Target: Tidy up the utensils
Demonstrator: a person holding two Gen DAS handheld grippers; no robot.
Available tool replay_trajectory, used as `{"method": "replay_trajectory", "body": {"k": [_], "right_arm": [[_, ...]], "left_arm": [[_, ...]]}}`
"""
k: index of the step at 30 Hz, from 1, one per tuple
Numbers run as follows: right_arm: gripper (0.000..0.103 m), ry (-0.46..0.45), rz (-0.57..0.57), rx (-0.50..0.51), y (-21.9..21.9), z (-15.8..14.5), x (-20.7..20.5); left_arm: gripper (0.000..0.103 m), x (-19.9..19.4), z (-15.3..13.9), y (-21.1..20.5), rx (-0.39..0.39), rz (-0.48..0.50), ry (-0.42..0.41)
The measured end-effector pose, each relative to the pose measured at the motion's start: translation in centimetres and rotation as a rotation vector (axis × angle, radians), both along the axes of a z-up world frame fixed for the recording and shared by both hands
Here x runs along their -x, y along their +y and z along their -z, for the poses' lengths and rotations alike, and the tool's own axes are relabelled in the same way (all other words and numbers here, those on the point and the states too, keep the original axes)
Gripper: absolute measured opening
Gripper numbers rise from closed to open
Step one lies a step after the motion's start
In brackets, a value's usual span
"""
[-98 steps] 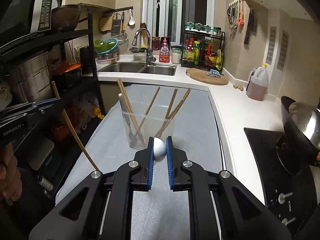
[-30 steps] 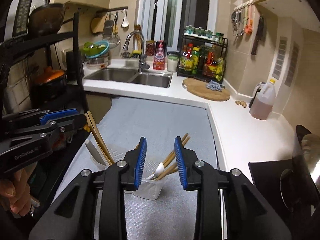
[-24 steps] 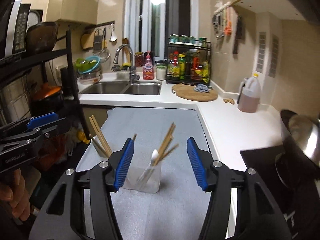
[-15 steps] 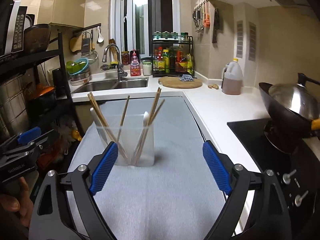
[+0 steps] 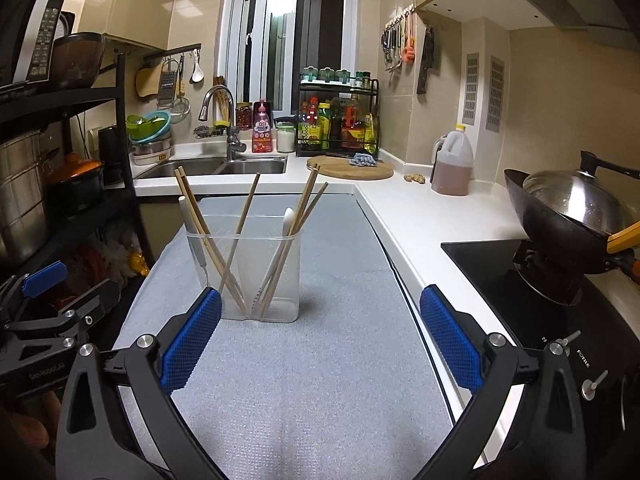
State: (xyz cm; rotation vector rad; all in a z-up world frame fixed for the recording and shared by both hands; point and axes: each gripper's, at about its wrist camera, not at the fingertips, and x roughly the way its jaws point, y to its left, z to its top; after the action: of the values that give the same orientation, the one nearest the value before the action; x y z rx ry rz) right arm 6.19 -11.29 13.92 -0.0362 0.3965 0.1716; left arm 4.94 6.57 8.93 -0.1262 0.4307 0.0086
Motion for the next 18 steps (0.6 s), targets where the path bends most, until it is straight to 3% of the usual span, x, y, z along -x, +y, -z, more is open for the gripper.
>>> {"method": "replay_trajectory", "body": {"k": [18], "right_arm": [[0.098, 0.006, -0.007, 0.016, 1.6, 0.6, -0.5]], "left_arm": [[0.095, 0.1, 0.1, 1.4, 0.040, -0.018, 0.023]]}}
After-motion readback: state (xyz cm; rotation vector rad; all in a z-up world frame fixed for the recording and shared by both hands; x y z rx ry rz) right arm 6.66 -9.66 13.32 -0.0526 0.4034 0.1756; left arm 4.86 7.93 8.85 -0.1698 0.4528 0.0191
